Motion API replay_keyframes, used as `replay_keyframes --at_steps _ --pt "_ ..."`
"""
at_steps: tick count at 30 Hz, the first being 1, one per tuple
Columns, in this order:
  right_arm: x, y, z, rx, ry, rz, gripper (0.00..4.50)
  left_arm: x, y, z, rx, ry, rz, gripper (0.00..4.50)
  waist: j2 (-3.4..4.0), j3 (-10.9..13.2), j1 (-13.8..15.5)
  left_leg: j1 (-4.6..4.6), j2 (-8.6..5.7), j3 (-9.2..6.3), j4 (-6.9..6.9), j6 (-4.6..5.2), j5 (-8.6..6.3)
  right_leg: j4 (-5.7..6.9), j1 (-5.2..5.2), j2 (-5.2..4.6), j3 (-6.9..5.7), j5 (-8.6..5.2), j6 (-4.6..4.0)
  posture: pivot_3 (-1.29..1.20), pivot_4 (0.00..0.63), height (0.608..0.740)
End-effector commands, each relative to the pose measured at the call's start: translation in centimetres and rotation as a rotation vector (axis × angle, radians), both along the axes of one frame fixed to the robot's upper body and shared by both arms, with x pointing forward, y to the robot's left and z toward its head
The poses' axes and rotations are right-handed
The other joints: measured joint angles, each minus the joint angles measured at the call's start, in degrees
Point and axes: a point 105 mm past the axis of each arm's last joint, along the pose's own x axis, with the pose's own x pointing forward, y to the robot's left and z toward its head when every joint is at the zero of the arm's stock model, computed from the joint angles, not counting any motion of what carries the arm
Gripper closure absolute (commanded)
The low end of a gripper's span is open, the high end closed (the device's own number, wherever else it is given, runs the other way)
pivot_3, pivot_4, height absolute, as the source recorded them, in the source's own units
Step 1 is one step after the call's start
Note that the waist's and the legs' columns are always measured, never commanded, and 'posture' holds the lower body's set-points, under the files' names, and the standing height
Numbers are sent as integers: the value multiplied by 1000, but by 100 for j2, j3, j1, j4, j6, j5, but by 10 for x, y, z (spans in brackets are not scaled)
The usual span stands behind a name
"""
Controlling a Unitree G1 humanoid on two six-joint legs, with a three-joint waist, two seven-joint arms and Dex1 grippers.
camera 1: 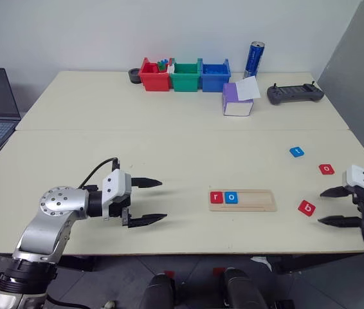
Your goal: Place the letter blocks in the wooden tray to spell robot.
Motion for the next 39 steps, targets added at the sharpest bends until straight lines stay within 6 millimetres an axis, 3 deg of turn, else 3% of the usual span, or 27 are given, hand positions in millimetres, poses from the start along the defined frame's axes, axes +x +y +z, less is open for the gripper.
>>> replay_keyframes --at_steps 1,10,15,24,27,34,39 --pt "1 8 11 45 -49 -62 46 2 0 6 -2 -24 -7 0 0 0 10 -1 0 0 0 0 0 0 -1 0 -1 0 0 0 150 740" --pt "-10 27 -5 118 -43 -159 46 3 0 6 -1 -22 -15 0 -3 -2 14 -54 -1 -5 3 0 0 -5 -38 1 -4 15 25 0 150 740" --pt "-8 15 -17 75 -63 -238 46 3 0 7 0 -22 -20 0 -3 -2 12 -54 -1 -6 5 0 0 -5 -38 1 -4 5 7 0 150 740" --pt "-13 18 -33 116 -33 -276 46 2 -1 6 0 -17 -23 0 -5 -3 6 -54 -1 -6 5 0 0 -5 -38 2 -4 5 8 0 150 740" --pt "-14 19 -38 125 -20 -277 651 3 -2 7 0 -23 -24 0 -9 -5 6 -53 0 -7 5 0 0 -4 -37 2 -5 5 8 0 150 740" --pt "-12 12 -41 94 -29 -290 3030 5 -2 9 0 -30 -23 0 -11 -7 7 -53 0 -8 5 1 0 -4 -37 3 -5 5 8 0 150 740" --pt "-5 14 -24 94 -64 -252 3036 5 -3 9 0 -32 -24 0 -11 -7 6 -53 0 -7 7 1 0 -3 -37 3 -4 6 9 0 150 740"
